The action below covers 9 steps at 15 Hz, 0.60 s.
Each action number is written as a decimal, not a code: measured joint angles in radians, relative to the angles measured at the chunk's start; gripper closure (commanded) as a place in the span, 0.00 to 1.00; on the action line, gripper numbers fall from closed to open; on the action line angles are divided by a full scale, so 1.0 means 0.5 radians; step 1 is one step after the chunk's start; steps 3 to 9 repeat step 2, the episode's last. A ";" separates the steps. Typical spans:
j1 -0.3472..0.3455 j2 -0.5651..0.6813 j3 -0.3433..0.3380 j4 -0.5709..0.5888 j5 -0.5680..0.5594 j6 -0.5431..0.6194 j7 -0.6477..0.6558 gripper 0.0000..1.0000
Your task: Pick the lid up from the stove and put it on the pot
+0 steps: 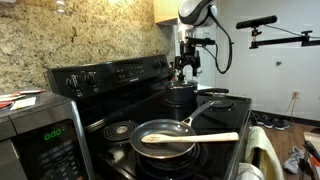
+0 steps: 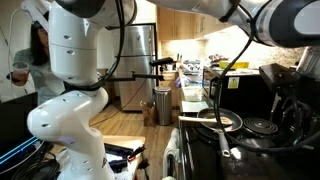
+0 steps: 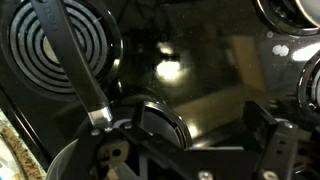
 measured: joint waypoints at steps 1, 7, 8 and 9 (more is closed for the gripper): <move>0.007 -0.040 0.000 -0.066 0.000 0.038 0.003 0.00; 0.011 -0.075 0.000 -0.121 0.000 0.066 0.004 0.00; 0.011 -0.075 0.000 -0.121 0.000 0.066 0.004 0.00; 0.011 -0.075 0.000 -0.121 0.000 0.066 0.004 0.00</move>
